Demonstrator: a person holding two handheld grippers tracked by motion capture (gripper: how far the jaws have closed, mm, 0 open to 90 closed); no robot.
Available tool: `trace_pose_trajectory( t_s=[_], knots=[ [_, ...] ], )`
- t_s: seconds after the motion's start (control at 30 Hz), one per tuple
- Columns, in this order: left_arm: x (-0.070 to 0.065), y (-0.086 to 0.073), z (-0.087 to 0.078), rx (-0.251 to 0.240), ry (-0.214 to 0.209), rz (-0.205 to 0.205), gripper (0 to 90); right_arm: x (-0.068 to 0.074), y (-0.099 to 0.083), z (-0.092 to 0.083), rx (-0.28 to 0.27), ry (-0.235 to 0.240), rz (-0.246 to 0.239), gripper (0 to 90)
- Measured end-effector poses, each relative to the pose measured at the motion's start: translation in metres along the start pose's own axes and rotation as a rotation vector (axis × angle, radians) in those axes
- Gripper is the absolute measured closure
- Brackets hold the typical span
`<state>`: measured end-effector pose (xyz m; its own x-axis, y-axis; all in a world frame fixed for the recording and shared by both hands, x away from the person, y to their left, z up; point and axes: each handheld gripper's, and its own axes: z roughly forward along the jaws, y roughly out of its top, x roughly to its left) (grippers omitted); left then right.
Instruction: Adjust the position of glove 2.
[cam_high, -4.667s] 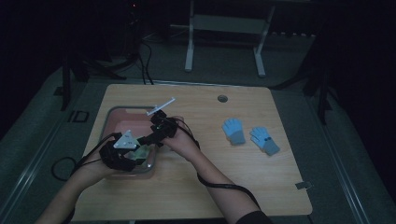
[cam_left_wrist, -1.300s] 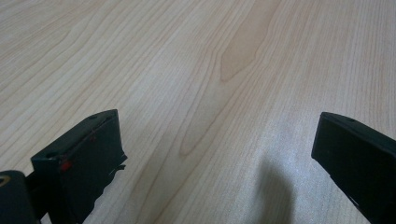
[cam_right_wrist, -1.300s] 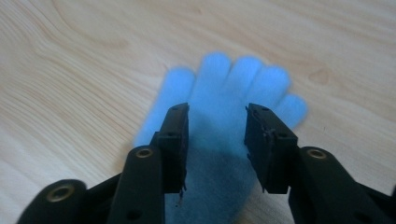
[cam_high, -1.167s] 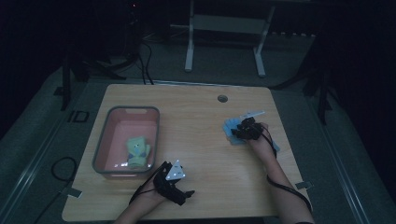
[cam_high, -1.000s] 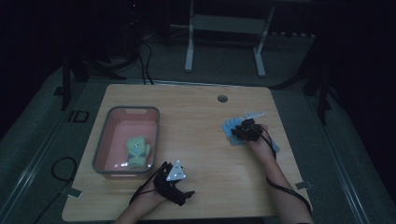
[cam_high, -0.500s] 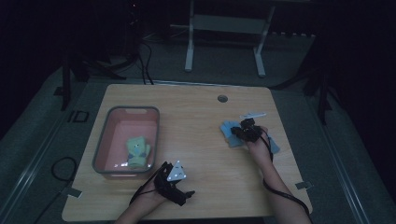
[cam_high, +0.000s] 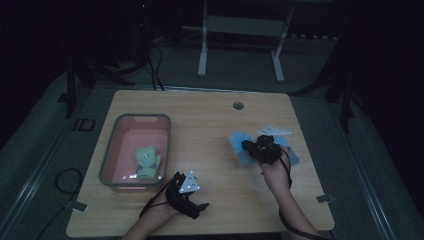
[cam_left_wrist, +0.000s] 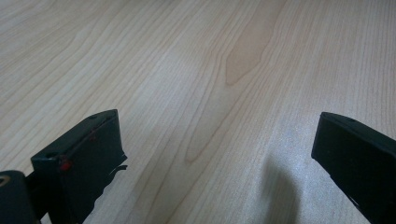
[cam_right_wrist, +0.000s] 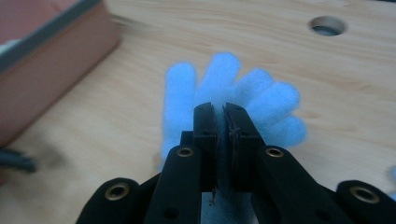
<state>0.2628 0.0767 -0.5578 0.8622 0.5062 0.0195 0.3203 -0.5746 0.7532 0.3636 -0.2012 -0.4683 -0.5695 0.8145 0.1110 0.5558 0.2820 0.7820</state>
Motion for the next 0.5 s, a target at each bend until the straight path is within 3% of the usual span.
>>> trace_pose_trajectory(
  t_s=[0.27, 0.4, 0.5],
  knots=[
    [-0.002, 0.0, -0.005, -0.038, 0.027, 0.007, 2.5, 0.036, -0.024, -0.004, -0.001, -0.023, 0.033, 84.1],
    [-0.005, 0.0, -0.005, -0.034, 0.032, 0.026, 2.5, 0.041, -0.034, 0.0, 0.002, -0.026, 0.063, 84.1],
    [-0.006, -0.001, -0.005, -0.038, 0.034, 0.025, 2.5, 0.044, -0.049, 0.011, 0.007, -0.085, 0.089, 83.9]
  ],
)
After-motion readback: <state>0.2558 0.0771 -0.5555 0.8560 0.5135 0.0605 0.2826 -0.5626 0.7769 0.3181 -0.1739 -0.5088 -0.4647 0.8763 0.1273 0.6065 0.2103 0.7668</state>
